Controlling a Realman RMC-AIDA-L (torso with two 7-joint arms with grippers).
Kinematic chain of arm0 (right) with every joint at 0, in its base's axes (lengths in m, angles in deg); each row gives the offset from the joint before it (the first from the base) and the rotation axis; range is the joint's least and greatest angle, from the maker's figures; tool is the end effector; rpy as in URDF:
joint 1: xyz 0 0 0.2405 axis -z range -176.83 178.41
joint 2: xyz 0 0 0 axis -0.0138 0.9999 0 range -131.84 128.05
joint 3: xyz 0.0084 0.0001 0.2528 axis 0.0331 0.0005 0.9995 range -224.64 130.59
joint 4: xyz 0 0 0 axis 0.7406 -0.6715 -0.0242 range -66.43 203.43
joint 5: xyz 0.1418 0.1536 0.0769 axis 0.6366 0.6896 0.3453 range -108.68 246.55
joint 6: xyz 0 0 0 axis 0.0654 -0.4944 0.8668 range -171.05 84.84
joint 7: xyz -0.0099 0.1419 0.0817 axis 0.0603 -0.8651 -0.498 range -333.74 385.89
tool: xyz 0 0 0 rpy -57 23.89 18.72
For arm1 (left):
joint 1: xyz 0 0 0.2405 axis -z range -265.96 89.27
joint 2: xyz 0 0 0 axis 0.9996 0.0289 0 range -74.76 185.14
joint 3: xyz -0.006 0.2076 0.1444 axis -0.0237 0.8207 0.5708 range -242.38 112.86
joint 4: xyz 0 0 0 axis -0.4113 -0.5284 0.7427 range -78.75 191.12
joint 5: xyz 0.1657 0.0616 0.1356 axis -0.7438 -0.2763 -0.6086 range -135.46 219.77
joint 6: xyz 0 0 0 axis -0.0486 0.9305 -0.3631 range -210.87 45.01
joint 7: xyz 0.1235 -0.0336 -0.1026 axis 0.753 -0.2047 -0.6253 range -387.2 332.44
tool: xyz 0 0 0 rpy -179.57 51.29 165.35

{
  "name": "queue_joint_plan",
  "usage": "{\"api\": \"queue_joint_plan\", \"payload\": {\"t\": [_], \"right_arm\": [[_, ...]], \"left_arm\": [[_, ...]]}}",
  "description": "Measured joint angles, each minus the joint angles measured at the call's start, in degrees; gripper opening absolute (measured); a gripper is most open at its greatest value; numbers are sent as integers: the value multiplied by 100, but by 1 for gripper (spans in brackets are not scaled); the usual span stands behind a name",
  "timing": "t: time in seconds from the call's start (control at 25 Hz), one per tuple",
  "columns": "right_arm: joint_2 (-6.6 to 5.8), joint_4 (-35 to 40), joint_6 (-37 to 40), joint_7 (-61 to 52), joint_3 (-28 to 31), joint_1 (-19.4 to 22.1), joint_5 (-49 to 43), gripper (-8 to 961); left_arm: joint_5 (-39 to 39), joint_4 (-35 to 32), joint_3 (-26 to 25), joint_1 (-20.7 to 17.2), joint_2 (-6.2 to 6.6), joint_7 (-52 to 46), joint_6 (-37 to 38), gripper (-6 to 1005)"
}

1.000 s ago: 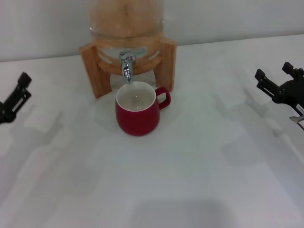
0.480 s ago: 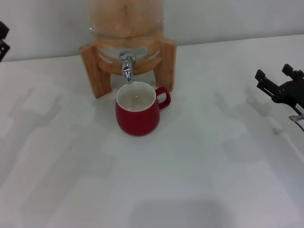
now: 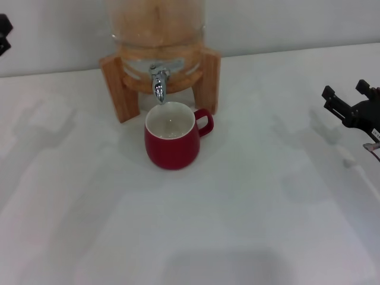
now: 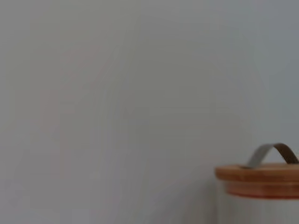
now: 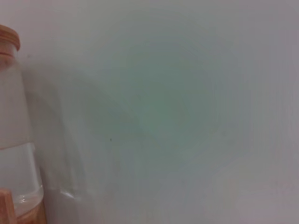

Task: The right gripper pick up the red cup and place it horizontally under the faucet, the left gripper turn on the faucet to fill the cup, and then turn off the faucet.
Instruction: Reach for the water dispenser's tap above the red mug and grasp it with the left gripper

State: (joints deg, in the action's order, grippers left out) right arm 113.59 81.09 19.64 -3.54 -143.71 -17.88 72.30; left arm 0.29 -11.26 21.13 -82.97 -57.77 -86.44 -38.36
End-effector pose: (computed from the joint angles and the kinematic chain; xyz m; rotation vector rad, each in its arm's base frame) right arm 0.3653 0.3415 0.0062 -1.6475 0.7266 0.7772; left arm -0.2257 0.3739 0.0742 -1.9337 -0.3745 -0.8954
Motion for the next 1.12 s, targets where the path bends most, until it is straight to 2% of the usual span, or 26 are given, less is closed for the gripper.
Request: {"api": "queue_joint_plan", "payload": {"t": [0.12, 0.2, 0.28, 0.32, 0.36, 0.48, 0.56, 0.68, 0.76, 0.96, 1.12], "right_arm": [[0, -2, -14, -1, -12, -22, 0, 874], [0, -2, -39, -1, -17, -45, -1, 874], [0, -2, -57, -1, -17, -63, -7, 874], [0, 5, -66, -1, -17, -71, -16, 874], [0, 5, -66, -1, -17, -71, -16, 874], [0, 24, -70, -1, -18, -73, -28, 874], [0, 29, -70, -1, -25, -74, -32, 874], [0, 43, -70, 0, -72, -75, -27, 874], [0, 52, -70, -1, -97, -75, -15, 874], [4, 64, -80, 0, -104, -88, -12, 874], [23, 67, -107, -1, -138, -115, -10, 874]], "left_arm": [[-2031, -771, -454, -183, -141, -1905, -54, 858], [-3349, -1272, -654, -235, -191, -3105, 39, 858], [-4882, -1843, -810, -248, -228, -4476, 317, 858], [-6046, -2297, -939, -202, -277, -5494, 692, 858], [-6046, -2297, -939, -202, -277, -5494, 692, 858], [-7587, -2838, -1191, 35, -367, -6743, 1584, 858], [-8173, -3068, -1401, 204, -433, -7111, 2133, 858], [-8601, -3357, -1643, 378, -537, -7239, 2683, 858], [-8866, -3505, -1664, 497, -547, -7277, 2863, 858], [-9379, -3538, -1686, 1059, -468, -7233, 3375, 858], [-9339, -3395, -1723, 1417, -390, -6815, 3451, 858]]}}
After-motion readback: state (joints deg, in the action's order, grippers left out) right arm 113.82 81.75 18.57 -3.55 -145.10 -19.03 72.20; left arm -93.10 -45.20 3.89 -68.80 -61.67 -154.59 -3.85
